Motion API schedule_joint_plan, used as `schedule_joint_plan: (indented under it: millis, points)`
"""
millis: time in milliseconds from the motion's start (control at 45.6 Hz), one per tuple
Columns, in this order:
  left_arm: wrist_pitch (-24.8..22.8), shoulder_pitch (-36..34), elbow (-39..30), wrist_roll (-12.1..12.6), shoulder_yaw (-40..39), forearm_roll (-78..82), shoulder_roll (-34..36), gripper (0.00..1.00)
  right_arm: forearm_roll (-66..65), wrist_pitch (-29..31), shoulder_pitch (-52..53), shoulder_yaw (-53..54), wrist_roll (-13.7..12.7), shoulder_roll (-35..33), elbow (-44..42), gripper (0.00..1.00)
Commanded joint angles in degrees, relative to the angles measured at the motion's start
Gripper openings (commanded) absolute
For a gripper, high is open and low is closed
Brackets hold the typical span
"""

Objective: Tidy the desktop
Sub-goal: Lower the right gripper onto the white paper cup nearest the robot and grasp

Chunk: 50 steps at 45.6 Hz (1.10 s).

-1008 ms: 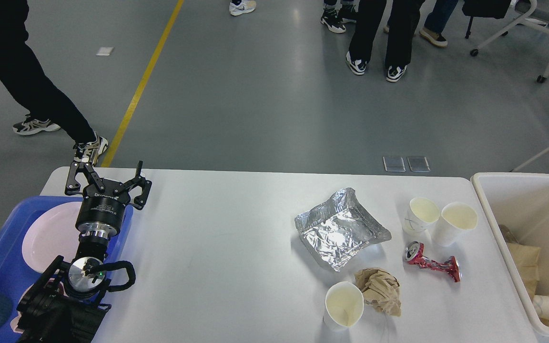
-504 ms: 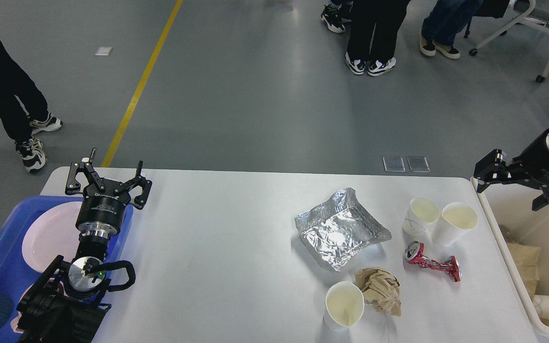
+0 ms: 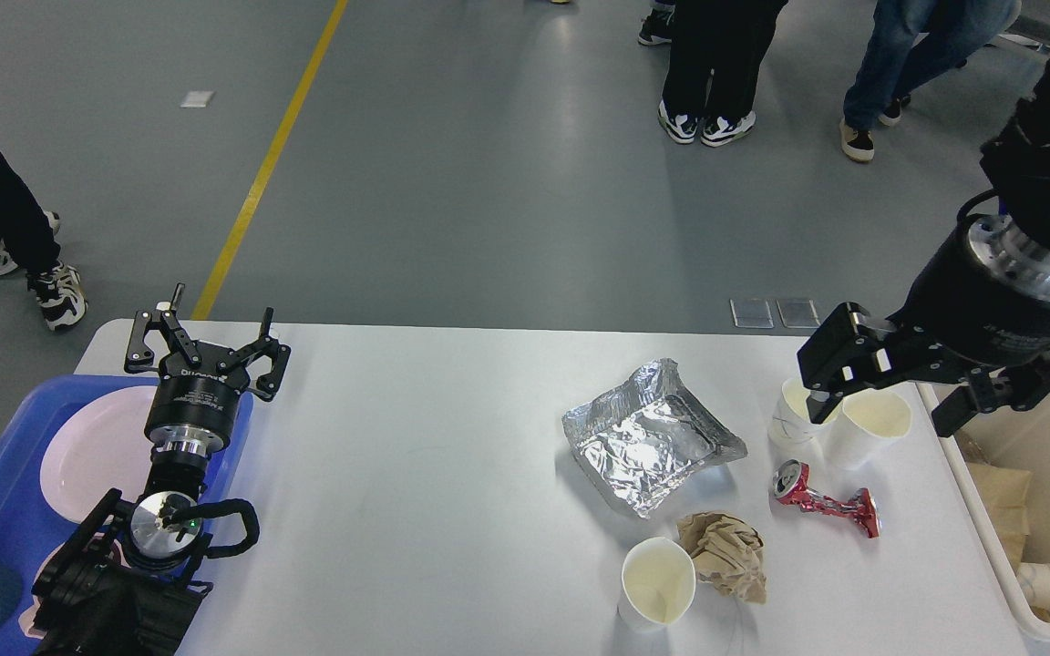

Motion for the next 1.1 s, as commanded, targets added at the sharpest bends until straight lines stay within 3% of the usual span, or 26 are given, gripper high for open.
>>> schedule_joint_plan:
  millis: [0, 504, 570, 1074]
  points:
    - [0.00, 0.00, -0.08, 0.00, 0.00, 0.02, 0.00, 0.96, 0.29, -1.06, 0.97, 3.16, 0.01, 0.42, 1.02, 1.00]
    - [0.00, 0.00, -0.08, 0.00, 0.00, 0.02, 0.00, 0.96, 0.56, -5.10, -4.91, 3.51, 0.01, 1.39, 0.58, 1.00]
    - [0.00, 0.00, -0.08, 0.00, 0.00, 0.02, 0.00, 0.96, 1.87, -5.89, -6.75, 4.92, 0.01, 1.65, 0.49, 0.96]
    - [0.00, 0.00, -0.08, 0.00, 0.00, 0.02, 0.00, 0.96, 2.23, -29.79, -35.66, 12.82, -0.17, 7.27, -3.63, 0.97]
